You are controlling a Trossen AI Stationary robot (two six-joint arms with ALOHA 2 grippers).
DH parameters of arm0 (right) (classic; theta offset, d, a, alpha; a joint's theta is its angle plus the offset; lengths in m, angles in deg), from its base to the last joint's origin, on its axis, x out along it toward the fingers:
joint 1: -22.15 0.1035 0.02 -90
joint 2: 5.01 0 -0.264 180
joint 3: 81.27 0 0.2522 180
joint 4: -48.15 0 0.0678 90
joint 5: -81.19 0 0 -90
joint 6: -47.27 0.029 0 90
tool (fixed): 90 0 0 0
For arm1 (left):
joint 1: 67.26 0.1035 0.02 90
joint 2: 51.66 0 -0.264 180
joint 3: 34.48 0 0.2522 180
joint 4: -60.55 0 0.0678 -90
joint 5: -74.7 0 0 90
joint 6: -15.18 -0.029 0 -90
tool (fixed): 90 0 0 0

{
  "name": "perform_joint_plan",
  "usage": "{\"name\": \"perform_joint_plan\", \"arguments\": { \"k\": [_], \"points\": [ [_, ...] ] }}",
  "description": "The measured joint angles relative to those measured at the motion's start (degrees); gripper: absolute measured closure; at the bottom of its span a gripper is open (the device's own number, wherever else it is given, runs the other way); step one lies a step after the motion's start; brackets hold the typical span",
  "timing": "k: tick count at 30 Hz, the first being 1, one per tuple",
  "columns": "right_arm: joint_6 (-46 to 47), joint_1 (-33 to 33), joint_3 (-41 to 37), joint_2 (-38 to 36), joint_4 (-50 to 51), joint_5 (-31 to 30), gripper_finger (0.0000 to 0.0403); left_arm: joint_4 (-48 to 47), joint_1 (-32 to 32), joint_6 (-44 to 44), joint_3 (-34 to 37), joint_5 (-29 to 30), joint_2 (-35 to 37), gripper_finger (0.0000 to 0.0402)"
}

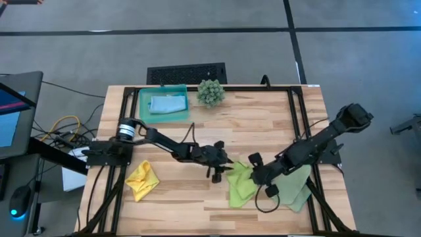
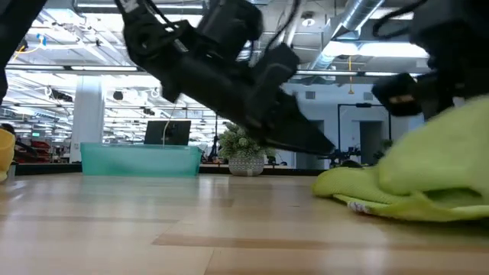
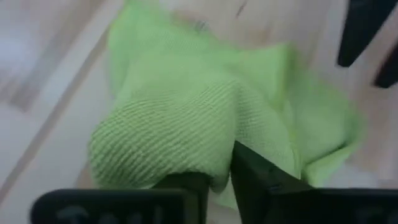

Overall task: Fold microfiber towels
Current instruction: Fold the light green microfiber cloth

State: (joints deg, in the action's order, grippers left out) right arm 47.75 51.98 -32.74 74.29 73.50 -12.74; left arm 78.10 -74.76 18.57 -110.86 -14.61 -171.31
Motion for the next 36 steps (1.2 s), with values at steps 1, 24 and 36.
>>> {"name": "perform_joint_plan", "arguments": {
  "k": [1,24,36],
  "points": [
    [-0.14,-0.11,-0.02,1.08,-0.93,1.42,0.0300,-0.03,0.00,0.16,-1.07,0.03,-1.04,0.0275],
    [9.50,12.01,0.35,-12.16,7.03,-22.86,0.0218,-25.22,-0.74,-1.16,-21.74,14.82,-10.29,0.0393],
    [17.56,10.86,0.35,-11.14,11.63,-35.46,0.0247,-33.34,-10.97,-21.16,-30.24,48.12,-1.91,0.0401]
  ]
}}
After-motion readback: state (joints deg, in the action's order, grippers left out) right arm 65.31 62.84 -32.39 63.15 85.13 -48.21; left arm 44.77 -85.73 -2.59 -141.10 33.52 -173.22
